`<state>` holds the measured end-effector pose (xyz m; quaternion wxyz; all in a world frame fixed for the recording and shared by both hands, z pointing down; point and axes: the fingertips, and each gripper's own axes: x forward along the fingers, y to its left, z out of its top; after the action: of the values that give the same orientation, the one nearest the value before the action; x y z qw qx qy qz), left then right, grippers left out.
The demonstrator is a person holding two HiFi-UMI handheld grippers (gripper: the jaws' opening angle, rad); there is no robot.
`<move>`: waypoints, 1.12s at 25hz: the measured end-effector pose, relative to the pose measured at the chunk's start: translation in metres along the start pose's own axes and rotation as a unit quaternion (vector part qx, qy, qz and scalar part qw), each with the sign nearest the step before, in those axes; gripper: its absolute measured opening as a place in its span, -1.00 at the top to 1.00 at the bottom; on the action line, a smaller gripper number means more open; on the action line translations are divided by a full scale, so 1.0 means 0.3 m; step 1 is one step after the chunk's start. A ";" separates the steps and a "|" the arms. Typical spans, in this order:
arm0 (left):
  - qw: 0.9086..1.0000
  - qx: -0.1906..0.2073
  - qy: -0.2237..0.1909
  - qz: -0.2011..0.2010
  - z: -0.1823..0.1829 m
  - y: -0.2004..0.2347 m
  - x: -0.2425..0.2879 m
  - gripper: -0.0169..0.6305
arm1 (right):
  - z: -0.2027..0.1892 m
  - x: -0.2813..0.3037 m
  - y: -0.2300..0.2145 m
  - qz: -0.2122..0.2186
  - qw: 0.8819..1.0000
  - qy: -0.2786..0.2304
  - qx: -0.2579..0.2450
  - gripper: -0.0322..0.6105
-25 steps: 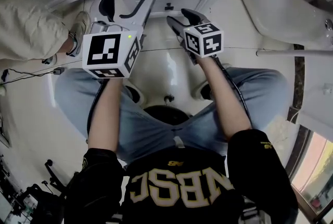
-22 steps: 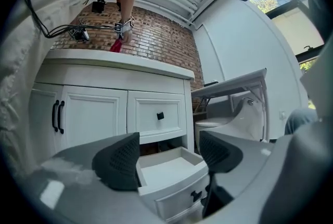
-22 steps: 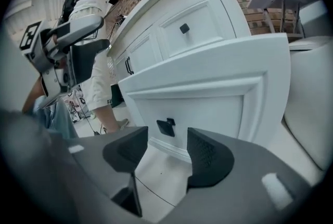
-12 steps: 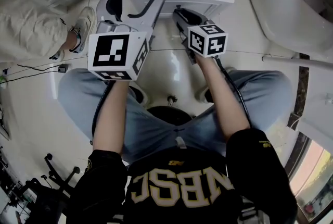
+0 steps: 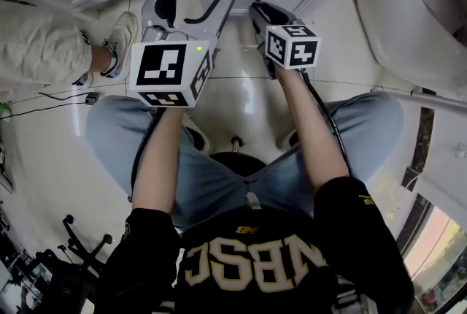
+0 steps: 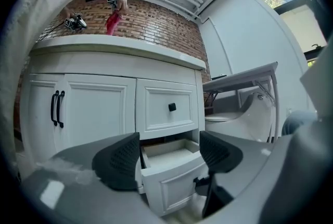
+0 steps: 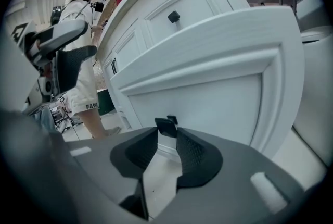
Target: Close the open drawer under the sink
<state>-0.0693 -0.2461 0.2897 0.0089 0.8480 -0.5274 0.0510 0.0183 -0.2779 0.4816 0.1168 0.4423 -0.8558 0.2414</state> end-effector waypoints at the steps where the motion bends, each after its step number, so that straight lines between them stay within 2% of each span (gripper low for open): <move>1: 1.000 0.001 0.001 0.001 -0.002 0.011 0.008 -0.18 | 0.015 0.019 -0.011 -0.001 1.000 -0.002 -0.002 0.53; 12: 1.000 -0.006 0.010 0.017 -0.026 0.156 0.087 -0.18 | 0.181 0.217 -0.131 -0.022 0.999 -0.035 0.001 0.53; 19: 0.999 -0.028 0.022 0.028 -0.075 0.264 0.119 -0.18 | 0.259 0.337 -0.207 -0.048 0.997 -0.054 0.006 0.52; 23: 0.999 -0.022 0.021 0.035 -0.072 0.340 0.141 -0.18 | 0.290 0.394 -0.223 -0.063 0.997 -0.040 -0.005 0.51; 28: 0.997 -0.046 0.026 0.054 -0.104 0.411 0.179 -0.18 | 0.271 0.415 -0.243 -0.096 0.995 -0.019 -0.034 0.50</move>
<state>-0.1586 -0.3466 0.3213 0.0589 0.8156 -0.5735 0.0488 0.0062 -0.4430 0.4861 0.1381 0.5230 -0.8191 0.1911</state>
